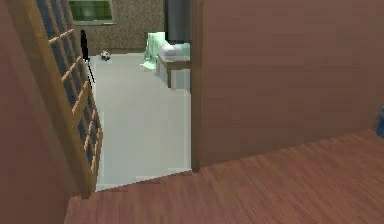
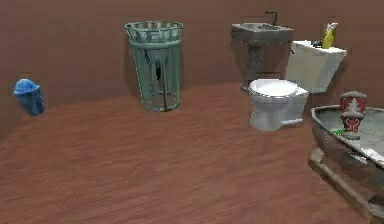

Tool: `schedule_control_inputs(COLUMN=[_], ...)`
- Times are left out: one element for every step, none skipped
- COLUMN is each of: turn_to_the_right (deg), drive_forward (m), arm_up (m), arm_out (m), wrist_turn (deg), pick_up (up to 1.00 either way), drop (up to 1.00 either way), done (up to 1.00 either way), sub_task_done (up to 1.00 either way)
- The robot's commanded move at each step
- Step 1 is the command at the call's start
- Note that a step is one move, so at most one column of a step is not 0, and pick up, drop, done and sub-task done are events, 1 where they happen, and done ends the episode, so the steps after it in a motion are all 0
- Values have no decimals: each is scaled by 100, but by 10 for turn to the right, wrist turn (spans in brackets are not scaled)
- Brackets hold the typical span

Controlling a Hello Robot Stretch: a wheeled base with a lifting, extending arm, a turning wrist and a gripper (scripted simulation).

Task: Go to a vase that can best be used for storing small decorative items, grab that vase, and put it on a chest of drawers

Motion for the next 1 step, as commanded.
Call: schedule_control_inputs(turn_to_the_right=[-180], drive_forward=[0], arm_up=[0], arm_out=[0], wrist_turn=[0], pick_up=[0], drop=[0], done=[0], sub_task_done=[0])
